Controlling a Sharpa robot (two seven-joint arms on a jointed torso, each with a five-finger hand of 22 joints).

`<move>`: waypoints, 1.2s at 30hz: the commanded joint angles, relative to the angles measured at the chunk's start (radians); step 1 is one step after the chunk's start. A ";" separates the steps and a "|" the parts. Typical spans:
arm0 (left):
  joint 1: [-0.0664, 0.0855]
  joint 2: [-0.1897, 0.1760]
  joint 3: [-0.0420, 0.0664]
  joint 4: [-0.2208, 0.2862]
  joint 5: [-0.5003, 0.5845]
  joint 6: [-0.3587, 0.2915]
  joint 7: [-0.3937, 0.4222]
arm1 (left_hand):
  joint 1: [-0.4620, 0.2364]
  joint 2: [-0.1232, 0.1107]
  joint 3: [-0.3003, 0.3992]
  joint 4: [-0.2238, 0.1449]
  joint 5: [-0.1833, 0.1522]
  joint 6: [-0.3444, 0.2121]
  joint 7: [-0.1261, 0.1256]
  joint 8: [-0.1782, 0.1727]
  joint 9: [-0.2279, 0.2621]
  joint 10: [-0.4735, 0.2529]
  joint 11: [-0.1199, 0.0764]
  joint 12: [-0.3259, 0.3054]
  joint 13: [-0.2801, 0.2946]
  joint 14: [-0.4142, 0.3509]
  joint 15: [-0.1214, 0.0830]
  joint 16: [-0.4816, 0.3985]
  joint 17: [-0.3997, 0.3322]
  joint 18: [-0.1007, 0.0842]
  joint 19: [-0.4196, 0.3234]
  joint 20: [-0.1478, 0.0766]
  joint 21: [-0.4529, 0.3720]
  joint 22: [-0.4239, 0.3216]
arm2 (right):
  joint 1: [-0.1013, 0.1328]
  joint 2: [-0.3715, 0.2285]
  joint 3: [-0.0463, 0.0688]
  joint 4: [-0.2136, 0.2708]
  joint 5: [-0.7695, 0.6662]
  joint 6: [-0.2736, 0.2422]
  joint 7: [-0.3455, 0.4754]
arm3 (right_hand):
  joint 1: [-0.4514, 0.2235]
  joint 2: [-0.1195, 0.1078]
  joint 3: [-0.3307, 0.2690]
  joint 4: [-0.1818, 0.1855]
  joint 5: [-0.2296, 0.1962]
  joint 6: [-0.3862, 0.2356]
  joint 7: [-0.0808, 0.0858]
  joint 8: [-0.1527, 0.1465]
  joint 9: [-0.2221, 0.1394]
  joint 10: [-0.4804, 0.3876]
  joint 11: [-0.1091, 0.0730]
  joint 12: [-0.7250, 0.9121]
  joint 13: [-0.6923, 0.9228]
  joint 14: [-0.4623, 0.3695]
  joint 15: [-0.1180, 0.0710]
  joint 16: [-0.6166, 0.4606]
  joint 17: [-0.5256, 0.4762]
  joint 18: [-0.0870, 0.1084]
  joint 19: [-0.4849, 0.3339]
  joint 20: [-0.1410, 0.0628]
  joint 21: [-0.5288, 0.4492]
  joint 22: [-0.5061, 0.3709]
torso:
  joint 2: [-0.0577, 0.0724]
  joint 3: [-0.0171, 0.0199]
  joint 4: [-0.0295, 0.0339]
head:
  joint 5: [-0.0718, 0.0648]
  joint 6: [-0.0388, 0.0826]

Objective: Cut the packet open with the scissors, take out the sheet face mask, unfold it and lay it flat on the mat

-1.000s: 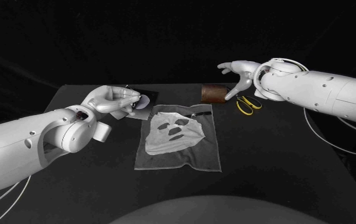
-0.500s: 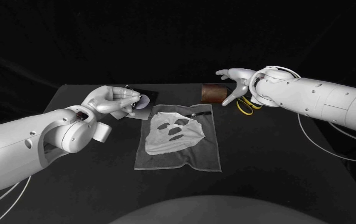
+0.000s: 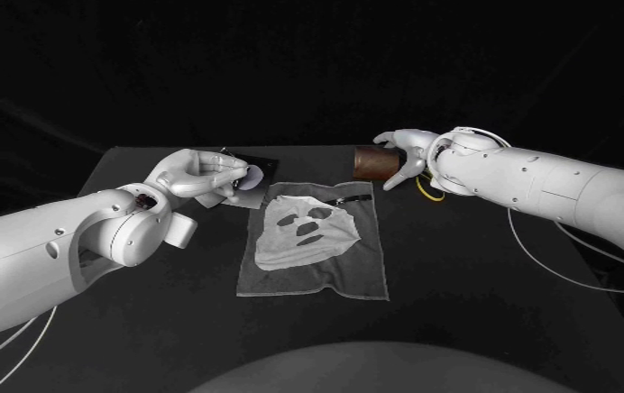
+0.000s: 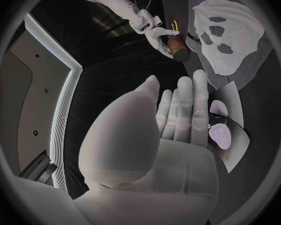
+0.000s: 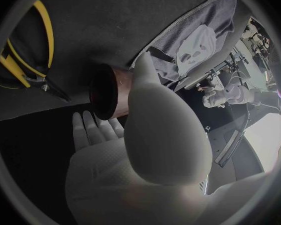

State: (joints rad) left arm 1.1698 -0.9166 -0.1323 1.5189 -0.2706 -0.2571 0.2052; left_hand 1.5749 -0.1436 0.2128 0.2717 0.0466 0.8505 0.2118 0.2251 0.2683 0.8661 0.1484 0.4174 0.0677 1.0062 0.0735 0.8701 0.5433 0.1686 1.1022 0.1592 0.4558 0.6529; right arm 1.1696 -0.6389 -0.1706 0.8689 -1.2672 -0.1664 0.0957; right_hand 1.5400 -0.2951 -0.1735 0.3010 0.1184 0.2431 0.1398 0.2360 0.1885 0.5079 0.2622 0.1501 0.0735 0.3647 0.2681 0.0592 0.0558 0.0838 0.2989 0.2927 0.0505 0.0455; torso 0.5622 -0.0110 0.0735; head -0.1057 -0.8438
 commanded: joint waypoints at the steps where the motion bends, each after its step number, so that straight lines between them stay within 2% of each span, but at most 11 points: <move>1: 0.000 0.002 0.000 0.001 -0.006 0.020 0.010 | 0.008 0.001 0.007 -0.001 0.002 0.001 0.007 0.003 -0.002 0.001 0.005 0.001 -0.001 -0.007 0.001 -0.001 -0.001 0.011 -0.006 -0.002 -0.002 0.000 | -0.003 0.014 0.000 -0.023 -0.013 -0.035 0.009 | 0.014 0.003 0.019 -0.001 0.002 0.012 0.156 0.011 0.005 0.015 -0.001 0.012 0.002 0.019 -0.001 0.006 0.003 0.005 0.014 -0.001 0.005 0.002 | 0.000 0.0003 -0.0001 | 0.000 0.000; 4: 0.000 0.003 0.000 0.001 -0.006 0.020 0.009 | 0.008 0.001 0.007 -0.001 0.002 0.001 0.007 0.003 -0.002 0.001 0.005 0.001 -0.001 -0.007 0.001 -0.001 -0.001 0.011 -0.006 -0.002 -0.002 0.000 | -0.008 0.027 0.000 -0.042 -0.013 -0.049 0.012 | 0.022 0.012 0.050 0.000 0.002 0.028 0.157 0.039 0.019 0.043 0.002 0.033 0.004 0.059 -0.007 0.018 0.010 0.010 0.029 -0.002 0.010 0.005 | 0.000 0.0011 -0.0011 | 0.000 -0.001; 8: 0.000 0.003 0.000 0.000 -0.006 0.019 0.006 | 0.009 0.002 0.008 -0.001 0.002 0.001 0.007 0.003 -0.002 0.001 0.005 0.001 -0.001 -0.007 0.001 -0.001 -0.002 0.011 -0.006 -0.002 -0.002 0.001 | -0.016 0.044 0.000 -0.066 -0.005 -0.067 0.017 | 0.039 0.050 0.136 -0.003 -0.002 0.069 0.157 0.105 0.047 0.095 0.002 0.075 0.003 0.151 -0.019 0.045 0.025 0.022 0.063 -0.002 0.022 0.010 | -0.001 0.0001 -0.0002 | -0.001 -0.001; 11: 0.000 0.004 0.000 0.000 -0.006 0.018 0.005 | 0.009 0.002 0.008 -0.001 0.002 0.001 0.007 0.003 -0.002 0.001 0.005 0.001 -0.001 -0.007 0.001 -0.001 -0.002 0.011 -0.006 -0.002 -0.002 0.001 | -0.019 0.052 0.000 -0.076 0.001 -0.075 0.019 | 0.049 0.092 0.207 -0.007 -0.019 0.121 0.154 0.167 0.071 0.136 -0.002 0.104 0.001 0.231 -0.027 0.070 0.038 0.031 0.096 -0.002 0.032 0.014 | -0.001 -0.0005 -0.0005 | 0.000 -0.003; 15: 0.000 0.005 0.000 -0.001 -0.006 0.015 0.002 | 0.009 0.002 0.008 -0.001 0.002 0.001 0.007 0.003 -0.002 0.001 0.005 0.001 -0.001 -0.007 0.001 -0.001 -0.002 0.011 -0.006 -0.002 -0.002 0.001 | -0.025 0.065 0.000 -0.096 0.002 -0.072 0.015 | 0.056 0.113 0.252 -0.012 -0.017 0.158 0.152 0.211 0.083 0.159 -0.007 0.119 -0.004 0.254 -0.031 0.077 0.040 0.034 0.103 -0.002 0.035 0.014 | -0.002 -0.0004 -0.0005 | -0.002 -0.003; 20: 0.000 0.004 0.000 -0.001 -0.006 0.015 0.000 | 0.010 0.003 0.009 -0.001 0.002 0.001 0.007 0.004 -0.002 0.001 0.005 0.001 -0.001 -0.008 0.001 -0.001 -0.002 0.011 -0.006 -0.002 -0.002 0.001 | -0.031 0.075 0.000 -0.110 0.004 -0.060 0.012 | 0.054 0.125 0.276 -0.016 -0.014 0.192 0.146 0.231 0.082 0.180 -0.011 0.127 -0.007 0.281 -0.034 0.085 0.043 0.038 0.109 -0.002 0.037 0.014 | -0.002 0.0003 0.0012 | -0.004 -0.006; 24: 0.000 0.004 0.000 -0.002 -0.006 0.013 -0.001 | 0.011 0.003 0.010 -0.001 0.002 0.000 0.007 0.004 -0.002 0.001 0.005 0.001 -0.001 -0.008 0.001 -0.001 -0.002 0.011 -0.006 -0.002 -0.001 0.001 | -0.033 0.080 0.000 -0.118 0.010 -0.039 0.008 | 0.048 0.133 0.292 -0.023 -0.012 0.234 0.124 0.248 0.081 0.204 -0.025 0.133 -0.007 0.294 -0.045 0.088 0.043 0.043 0.110 -0.001 0.037 0.012 | -0.002 -0.0003 -0.0006 | -0.003 -0.006; 25: 0.000 0.004 0.000 -0.002 -0.006 0.013 -0.001 | 0.011 0.003 0.010 -0.001 0.002 0.000 0.007 0.004 -0.002 0.001 0.005 0.001 -0.001 -0.008 0.001 -0.001 -0.002 0.011 -0.006 -0.002 -0.001 0.001 | -0.033 0.082 0.000 -0.121 0.010 -0.037 0.007 | 0.045 0.136 0.299 -0.028 -0.009 0.262 0.126 0.258 0.082 0.220 -0.036 0.135 -0.008 0.290 -0.061 0.086 0.042 0.040 0.110 0.000 0.037 0.012 | -0.002 -0.0005 -0.0009 | -0.002 -0.005; 29: 0.000 0.004 0.000 -0.003 -0.006 0.013 -0.002 | 0.011 0.003 0.010 -0.001 0.002 0.000 0.007 0.004 -0.002 0.001 0.005 0.001 -0.001 -0.008 0.001 -0.001 -0.002 0.011 -0.006 -0.002 -0.001 0.001 | -0.031 0.083 0.000 -0.119 0.011 -0.054 -0.003 | 0.035 0.139 0.318 -0.048 0.029 0.316 0.108 0.254 0.068 0.262 -0.057 0.133 -0.009 0.347 -0.082 0.099 0.048 0.029 0.155 -0.002 0.051 0.017 | -0.003 -0.0008 -0.0039 | -0.004 -0.006; 33: -0.001 0.004 0.000 -0.003 -0.006 0.013 -0.002 | 0.011 0.003 0.010 -0.001 0.002 0.000 0.007 0.004 -0.002 0.001 0.005 0.001 -0.001 -0.008 0.001 -0.001 -0.002 0.011 -0.006 -0.002 -0.001 0.001 | -0.008 0.072 0.002 -0.096 0.011 -0.086 -0.018 | 0.014 0.137 0.384 -0.087 0.070 0.406 0.104 0.233 0.042 0.349 -0.063 0.118 -0.011 0.453 -0.080 0.127 0.058 0.073 0.273 -0.002 0.083 0.029 | -0.003 -0.0006 -0.0032 | -0.009 -0.003; 36: -0.001 0.003 0.000 -0.004 -0.006 0.012 -0.002 | 0.011 0.003 0.010 -0.001 0.002 0.000 0.007 0.004 -0.002 0.001 0.005 0.001 -0.001 -0.008 0.001 -0.001 -0.002 0.011 -0.006 -0.002 -0.001 0.001 | 0.024 0.058 0.004 -0.070 0.011 -0.088 -0.031 | -0.002 0.128 0.407 -0.098 0.080 0.425 0.103 0.220 0.032 0.368 -0.058 0.106 -0.010 0.463 -0.077 0.125 0.055 0.077 0.280 -0.001 0.083 0.027 | -0.005 -0.0013 -0.0040 | -0.011 -0.003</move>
State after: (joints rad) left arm 1.1692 -0.9143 -0.1325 1.5148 -0.2710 -0.2567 0.1979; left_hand 1.5789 -0.1396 0.2157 0.2688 0.0466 0.8525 0.2098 0.2251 0.2673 0.8661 0.1484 0.4174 0.0677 1.0079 0.0752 0.8701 0.5425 0.1610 1.1021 0.1593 0.4558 0.6529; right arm 1.1741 -0.5748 -0.1710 0.7881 -1.2523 -0.2298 0.0965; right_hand 1.5621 -0.2115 0.0877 0.2891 0.1942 0.4832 0.1428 0.4617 0.2230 0.6466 0.2675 0.2595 0.0628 0.8189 0.1947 0.1893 0.1150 0.1547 0.5750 0.2916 0.1301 0.0730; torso 0.5587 -0.0116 0.0703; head -0.1137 -0.8483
